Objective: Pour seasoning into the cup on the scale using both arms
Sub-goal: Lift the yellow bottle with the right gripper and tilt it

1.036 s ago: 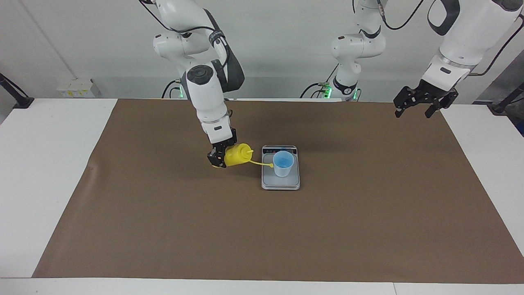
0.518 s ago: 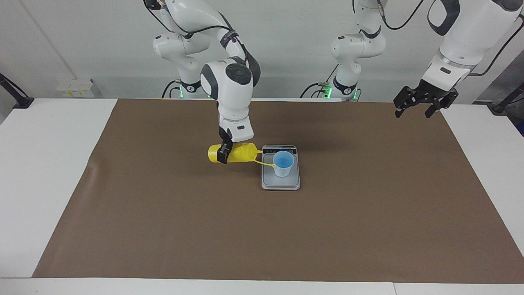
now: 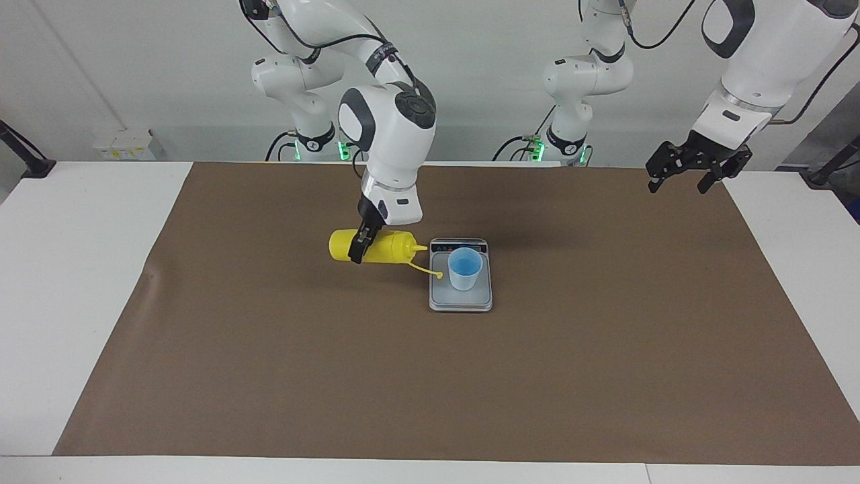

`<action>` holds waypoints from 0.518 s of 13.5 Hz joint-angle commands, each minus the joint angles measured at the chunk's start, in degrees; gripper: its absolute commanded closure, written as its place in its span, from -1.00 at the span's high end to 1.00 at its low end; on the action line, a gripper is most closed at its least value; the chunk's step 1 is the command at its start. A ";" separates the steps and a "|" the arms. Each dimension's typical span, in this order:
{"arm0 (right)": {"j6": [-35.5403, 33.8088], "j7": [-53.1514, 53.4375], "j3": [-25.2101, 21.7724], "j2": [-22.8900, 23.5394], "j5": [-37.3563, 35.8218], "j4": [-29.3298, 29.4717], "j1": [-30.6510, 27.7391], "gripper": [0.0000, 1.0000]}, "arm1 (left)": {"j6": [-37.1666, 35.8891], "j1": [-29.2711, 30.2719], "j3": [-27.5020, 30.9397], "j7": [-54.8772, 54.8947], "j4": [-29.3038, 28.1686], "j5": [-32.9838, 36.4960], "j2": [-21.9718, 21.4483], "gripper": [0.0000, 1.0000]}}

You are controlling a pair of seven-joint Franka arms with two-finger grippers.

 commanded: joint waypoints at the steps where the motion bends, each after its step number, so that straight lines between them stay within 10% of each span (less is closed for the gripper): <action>1: -1.93 1.72 0.11 4.05 -3.29 2.87 2.07 -1.00 | -0.54 0.67 -0.41 0.30 -0.39 0.33 -0.52 1.00; 7: -7.30 4.18 0.46 10.83 -14.96 8.68 7.36 -1.00 | -0.54 0.67 -0.41 0.30 -0.39 0.33 -0.52 1.00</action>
